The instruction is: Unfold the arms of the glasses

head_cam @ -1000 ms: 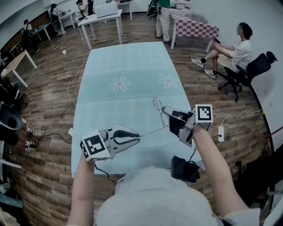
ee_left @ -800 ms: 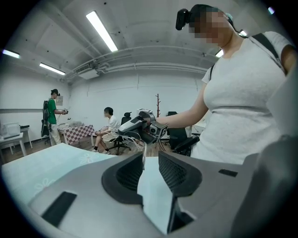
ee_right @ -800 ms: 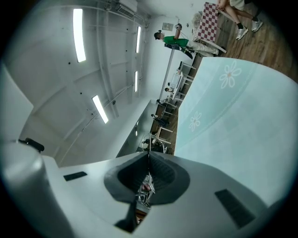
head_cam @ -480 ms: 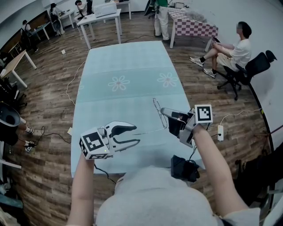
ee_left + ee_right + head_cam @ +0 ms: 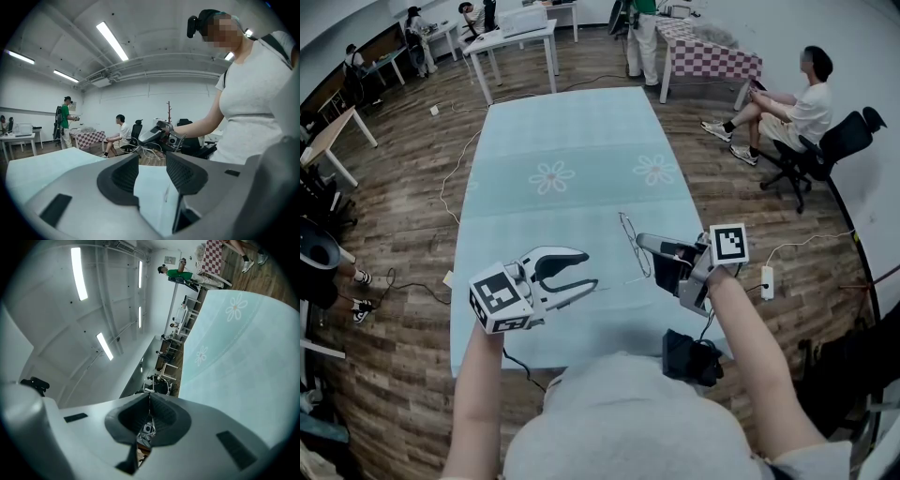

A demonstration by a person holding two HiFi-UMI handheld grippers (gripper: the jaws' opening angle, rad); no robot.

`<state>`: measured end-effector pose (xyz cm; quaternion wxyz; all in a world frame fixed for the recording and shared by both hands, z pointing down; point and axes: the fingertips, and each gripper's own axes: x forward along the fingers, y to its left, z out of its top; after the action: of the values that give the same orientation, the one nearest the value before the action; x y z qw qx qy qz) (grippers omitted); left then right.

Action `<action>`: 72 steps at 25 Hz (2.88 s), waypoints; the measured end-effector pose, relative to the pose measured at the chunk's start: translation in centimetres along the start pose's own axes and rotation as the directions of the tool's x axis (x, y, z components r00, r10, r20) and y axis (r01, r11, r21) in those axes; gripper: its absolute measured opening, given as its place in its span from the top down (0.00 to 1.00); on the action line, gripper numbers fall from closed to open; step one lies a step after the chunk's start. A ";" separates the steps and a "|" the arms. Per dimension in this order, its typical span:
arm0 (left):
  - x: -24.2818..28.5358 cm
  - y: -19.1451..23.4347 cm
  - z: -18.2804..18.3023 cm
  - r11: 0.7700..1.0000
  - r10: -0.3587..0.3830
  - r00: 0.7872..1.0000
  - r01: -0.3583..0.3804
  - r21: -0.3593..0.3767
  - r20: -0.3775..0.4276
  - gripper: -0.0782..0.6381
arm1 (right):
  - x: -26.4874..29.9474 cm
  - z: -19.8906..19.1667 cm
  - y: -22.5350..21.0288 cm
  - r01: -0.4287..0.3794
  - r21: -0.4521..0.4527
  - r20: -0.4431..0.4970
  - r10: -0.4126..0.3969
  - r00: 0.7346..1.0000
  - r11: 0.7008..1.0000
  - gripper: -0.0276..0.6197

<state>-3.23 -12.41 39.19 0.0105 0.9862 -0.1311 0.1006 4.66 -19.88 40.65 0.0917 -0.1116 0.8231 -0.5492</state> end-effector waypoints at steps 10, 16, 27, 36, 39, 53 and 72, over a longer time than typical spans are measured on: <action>0.3 2.1 1.0 0.994 0.039 0.996 -0.031 -0.101 0.078 0.72 | 0.2 -1.1 0.7 -0.050 0.007 -0.028 0.050 0.998 0.999 0.94; 1.4 3.7 0.8 0.950 0.030 0.993 0.006 -0.312 0.113 0.73 | 0.5 -1.6 1.2 -0.076 0.007 -0.045 0.077 0.996 0.997 0.94; 3.7 3.5 0.1 0.826 -0.078 0.987 0.142 -0.546 0.138 0.76 | 0.7 -2.1 1.5 -0.099 0.004 -0.065 0.099 0.993 0.995 0.94; 4.8 3.3 0.2 0.710 -0.201 0.964 0.265 -0.653 0.172 0.79 | 1.1 -2.7 1.4 -0.102 0.003 -0.099 0.102 0.990 0.995 0.94; 5.2 3.2 0.3 0.693 -0.207 0.962 0.273 -0.667 0.179 0.79 | 1.0 -2.8 1.3 -0.101 0.005 -0.106 0.101 0.989 0.995 0.94; 5.5 3.5 -0.1 0.623 -0.183 0.962 0.274 -0.732 0.204 0.84 | 1.1 -2.8 1.5 -0.113 -0.003 -0.107 0.112 0.988 0.994 0.94; 4.1 3.0 -0.7 0.620 -0.216 0.960 0.278 -0.734 0.180 0.87 | 0.7 -3.1 1.1 -0.102 -0.016 -0.132 0.099 0.986 0.995 0.94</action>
<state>-0.27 -16.30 40.72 0.4264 0.9042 -0.0244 -0.0018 3.02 -16.94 40.79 0.0637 -0.0346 0.8380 -0.5408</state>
